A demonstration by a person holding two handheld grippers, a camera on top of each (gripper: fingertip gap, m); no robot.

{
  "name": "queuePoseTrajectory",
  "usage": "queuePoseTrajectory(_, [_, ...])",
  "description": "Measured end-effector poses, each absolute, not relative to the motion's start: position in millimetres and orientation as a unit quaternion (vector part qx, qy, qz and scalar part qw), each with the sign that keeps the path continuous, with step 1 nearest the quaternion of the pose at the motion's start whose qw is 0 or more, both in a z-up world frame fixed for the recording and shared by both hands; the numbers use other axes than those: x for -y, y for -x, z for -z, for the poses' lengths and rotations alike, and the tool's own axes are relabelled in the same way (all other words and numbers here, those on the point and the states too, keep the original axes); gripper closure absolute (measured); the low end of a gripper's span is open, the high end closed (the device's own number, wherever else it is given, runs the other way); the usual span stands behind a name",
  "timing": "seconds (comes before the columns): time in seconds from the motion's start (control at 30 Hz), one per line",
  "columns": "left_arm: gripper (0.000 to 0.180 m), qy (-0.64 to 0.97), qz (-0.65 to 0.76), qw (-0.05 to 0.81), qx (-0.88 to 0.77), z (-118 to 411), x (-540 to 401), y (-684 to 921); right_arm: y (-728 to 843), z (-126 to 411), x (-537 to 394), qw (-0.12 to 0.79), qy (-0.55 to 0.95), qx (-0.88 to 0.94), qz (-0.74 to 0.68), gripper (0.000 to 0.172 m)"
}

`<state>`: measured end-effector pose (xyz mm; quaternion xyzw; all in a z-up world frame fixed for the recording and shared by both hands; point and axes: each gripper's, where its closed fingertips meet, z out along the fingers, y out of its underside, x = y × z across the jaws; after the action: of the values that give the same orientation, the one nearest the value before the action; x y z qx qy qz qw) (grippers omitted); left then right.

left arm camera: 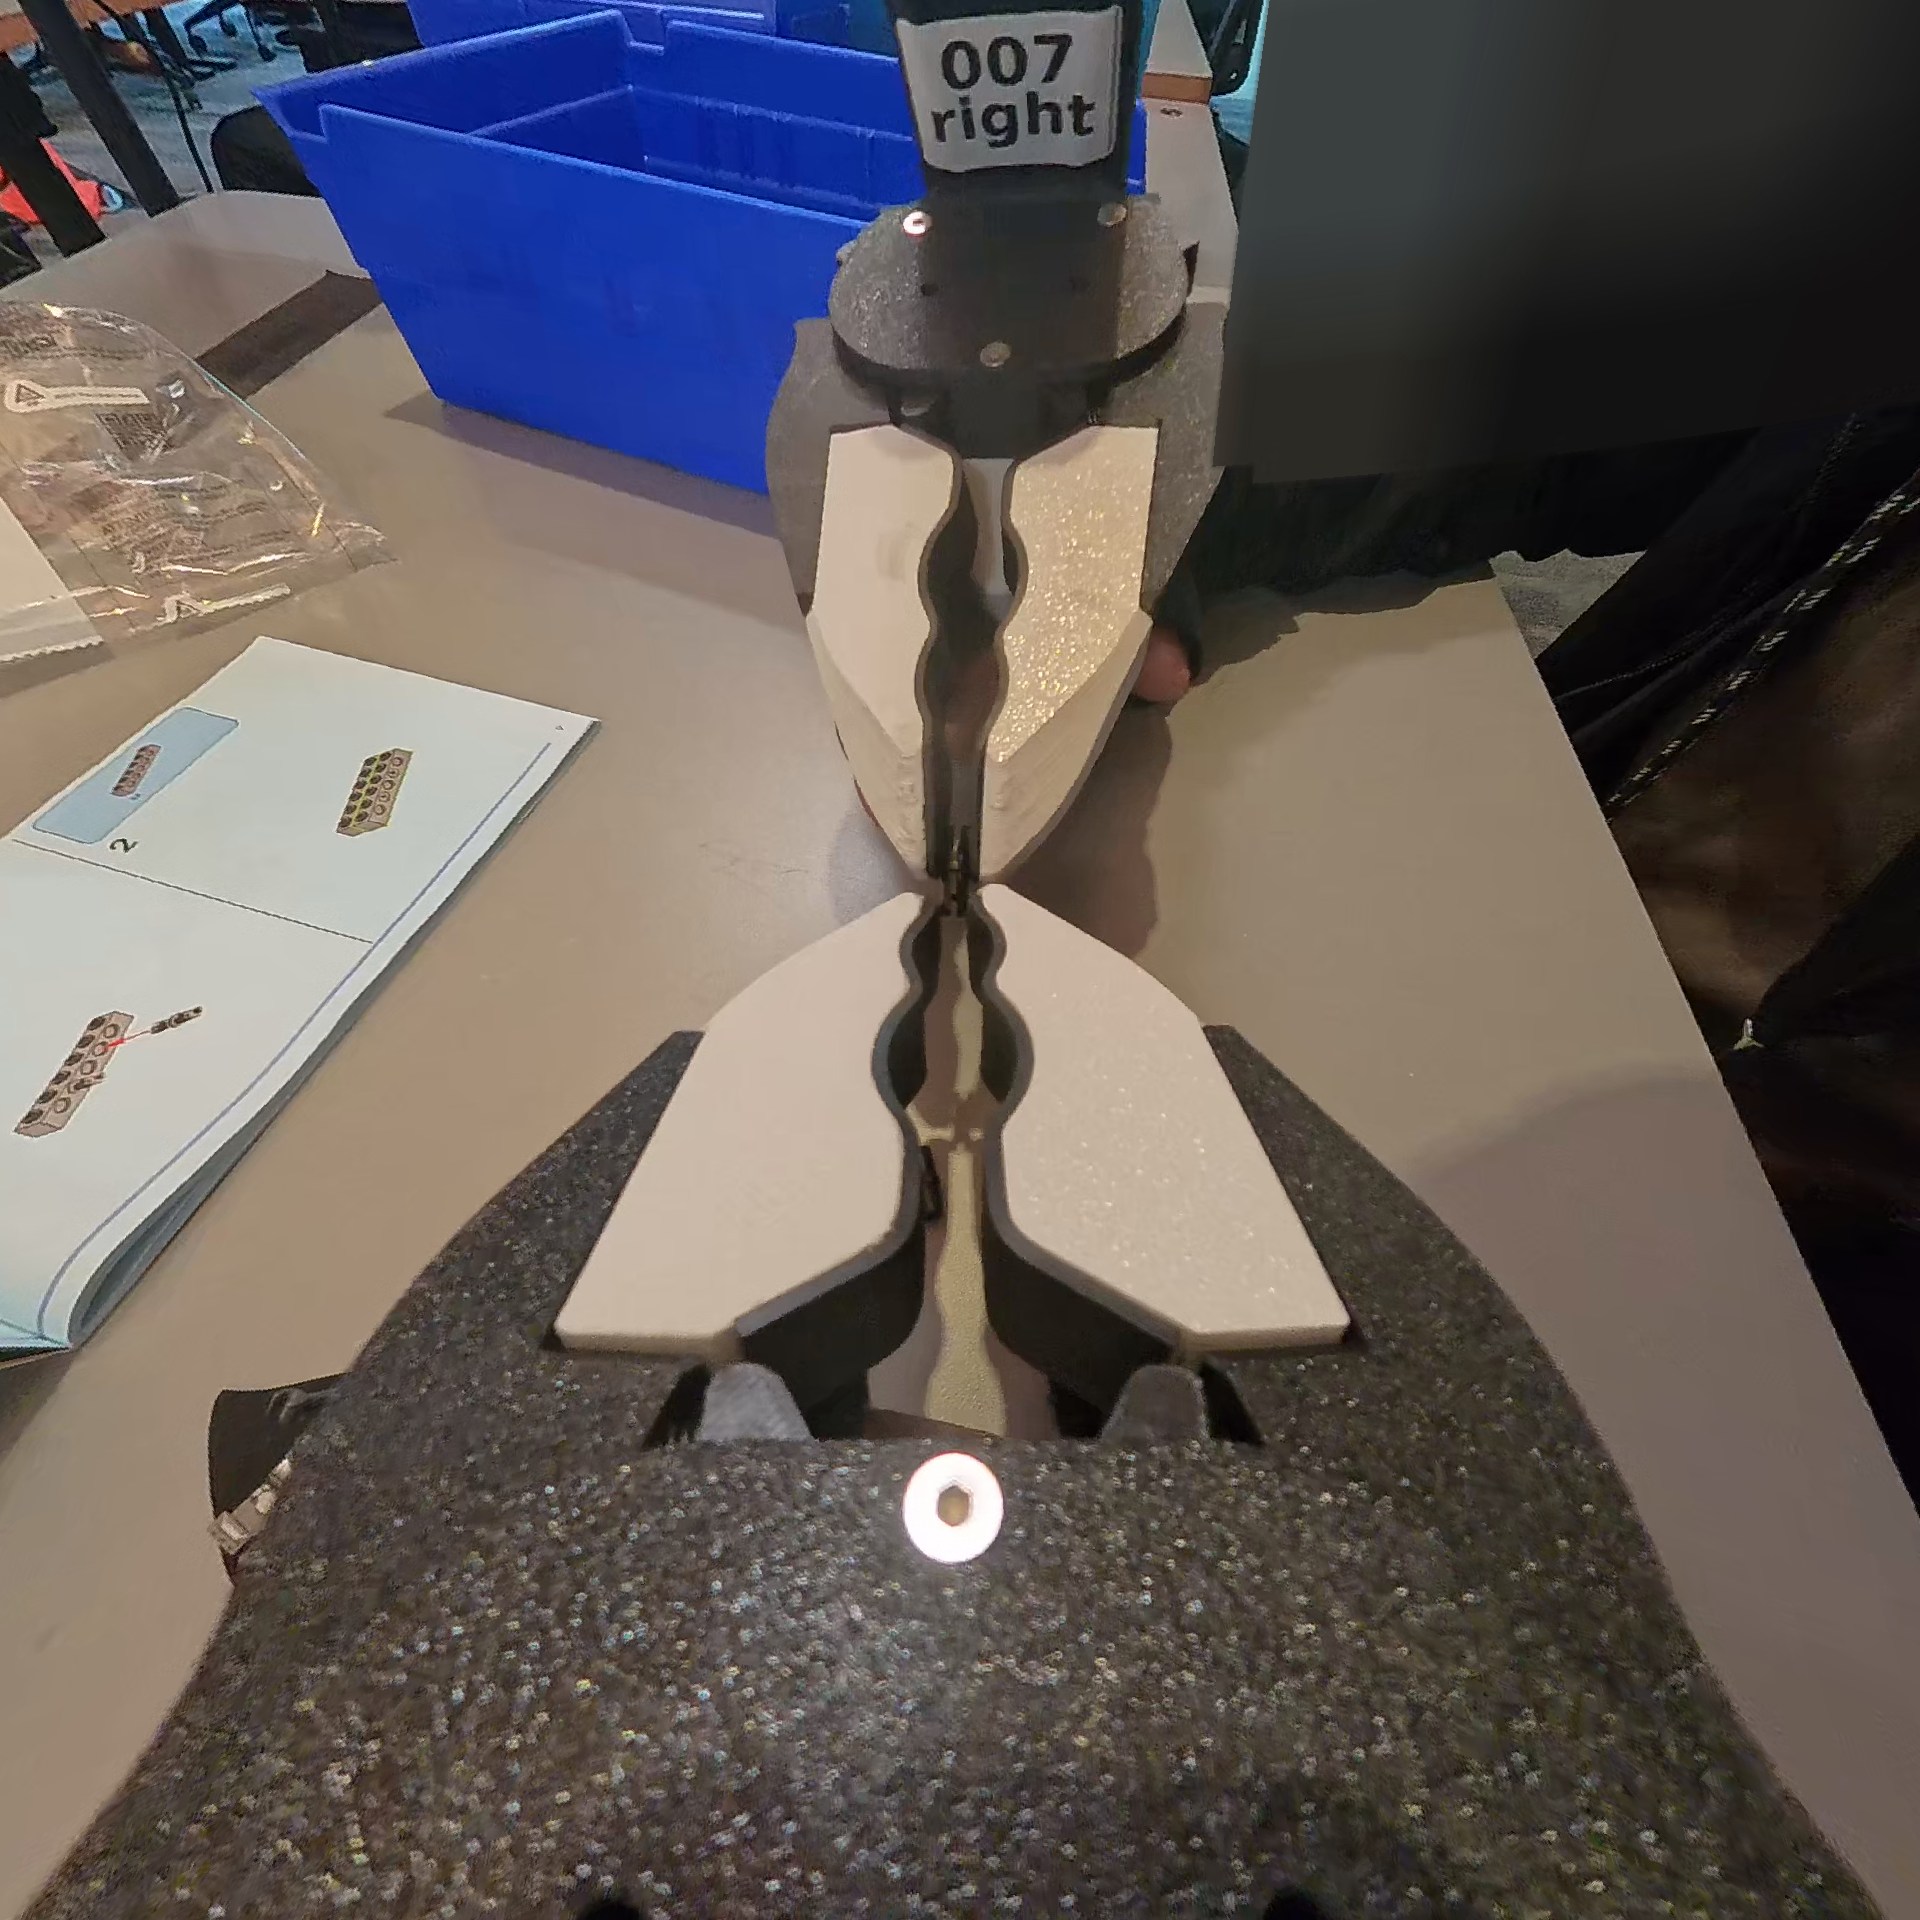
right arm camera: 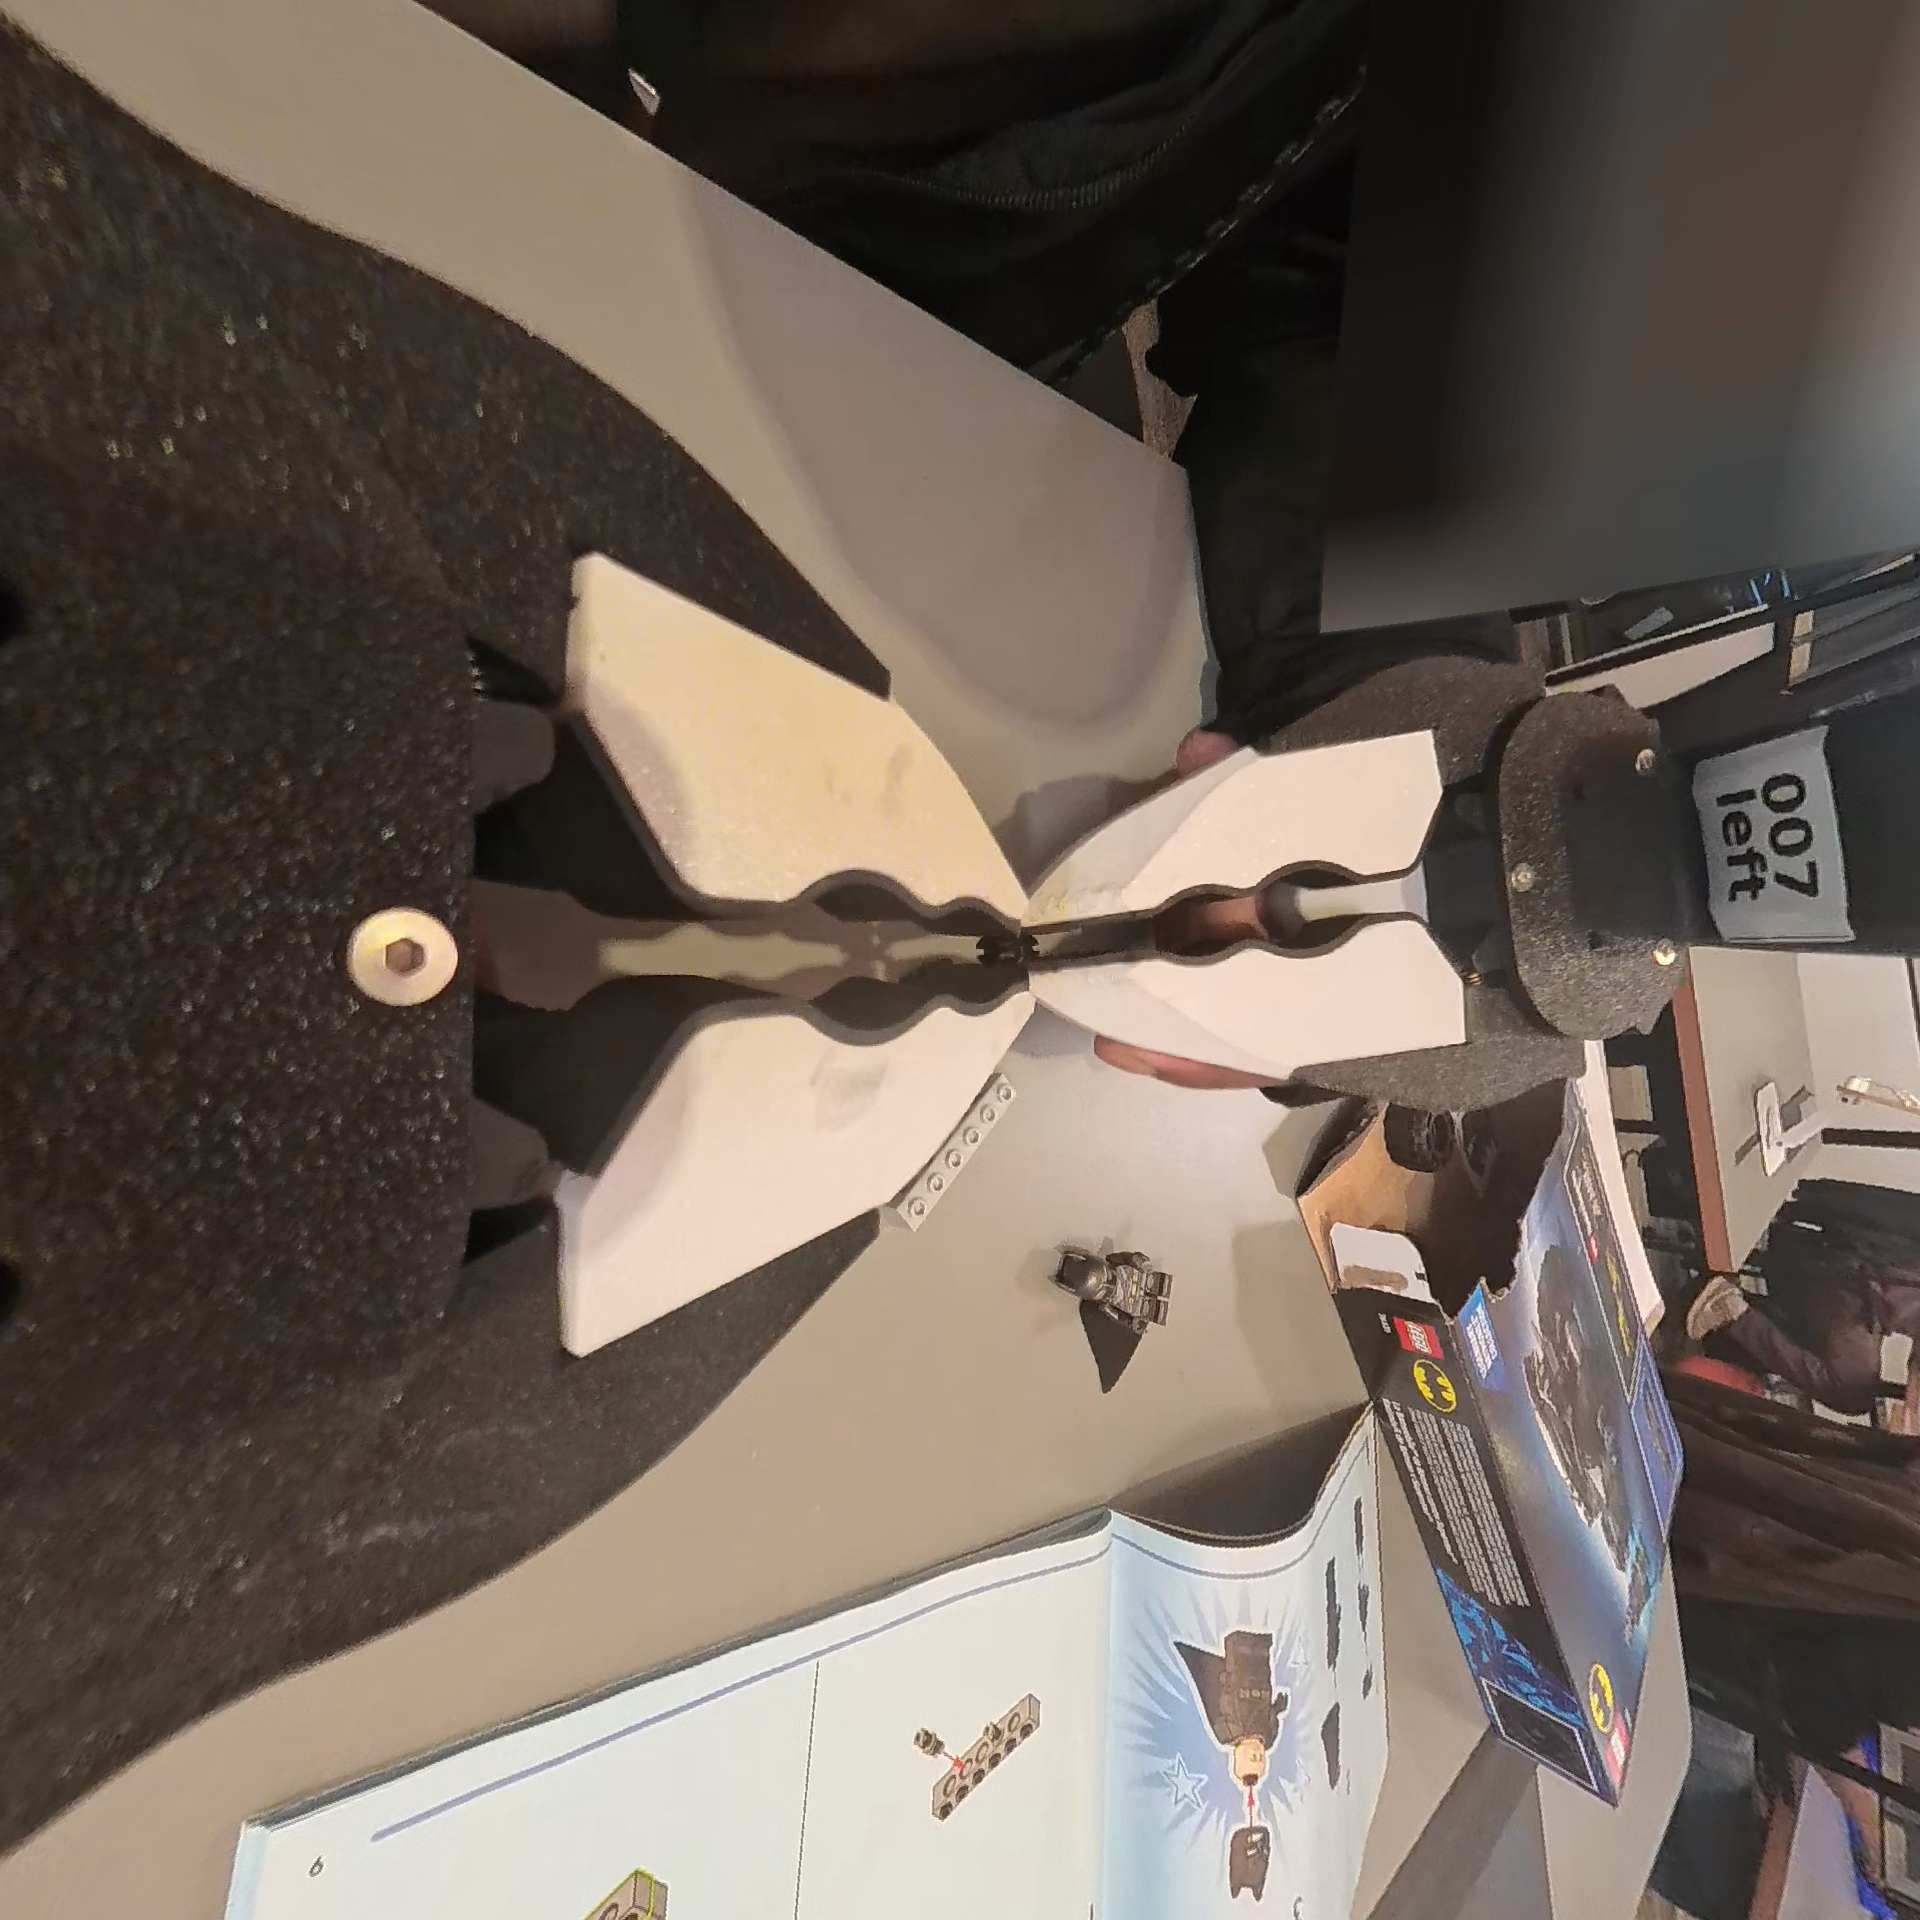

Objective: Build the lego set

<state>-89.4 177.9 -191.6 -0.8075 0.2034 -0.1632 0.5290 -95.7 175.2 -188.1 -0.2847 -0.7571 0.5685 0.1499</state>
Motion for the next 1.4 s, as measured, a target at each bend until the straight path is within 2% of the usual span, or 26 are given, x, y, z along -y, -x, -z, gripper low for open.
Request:
queuePoseTrajectory(0.17, [0.158, 0.829, 0.123, 0.519, -0.171, 194.6, -179.4, 111.0, 102.0, 189.4, -181.4, 0.171, 0.303, 0.754, -0.557, 0.167])
queuePoseTrajectory(0.27, [0.153, 0.869, 0.073, 0.467, -0.146, 216.1, -177.9, 131.9, 107.3, 192.2, -187.0, 0.183, 0.321, 0.753, -0.544, 0.166])
queuePoseTrajectory(0.37, [0.151, 0.905, 0.024, 0.401, -0.141, 241.2, -172.6, 146.0, 111.8, 194.7, -191.5, 0.193, 0.339, 0.751, -0.533, 0.167])
queuePoseTrajectory(0.53, [0.152, 0.923, -0.011, 0.363, -0.129, 258.8, -174.7, 151.6, 117.4, 199.6, -197.8, 0.218, 0.354, 0.755, -0.507, 0.166])
queuePoseTrajectory(0.63, [0.158, 0.923, -0.004, 0.365, -0.120, 259.4, -177.2, 147.9, 119.2, 203.0, -198.8, 0.242, 0.350, 0.765, -0.483, 0.166])
queuePoseTrajectory(0.7, [0.172, 0.924, 0.004, 0.363, -0.119, 260.5, -177.6, 144.4, 119.9, 205.7, -198.2, 0.259, 0.344, 0.773, -0.466, 0.167])
queuePoseTrajectory(0.87, [0.173, 0.927, 0.006, 0.364, -0.088, 259.4, -180.5, 146.1, 121.8, 209.7, -197.8, 0.305, 0.324, 0.787, -0.427, 0.166])
queuePoseTrajectory(1.03, [0.172, 0.886, 0.131, 0.445, 0.016, 231.3, -194.1, 140.3, 126.3, 210.9, -202.7, 0.364, 0.309, 0.789, -0.388, 0.166])
queuePoseTrajectory(1.23, [0.173, 0.851, 0.200, 0.480, 0.079, 219.3, -200.0, 141.1, 132.0, 209.9, -207.3, 0.420, 0.298, 0.782, -0.352, 0.166])
queuePoseTrajectory(1.4, [0.173, 0.849, 0.193, 0.484, 0.085, 219.0, -202.7, 140.5, 135.1, 209.6, -210.6, 0.439, 0.303, 0.776, -0.336, 0.166])
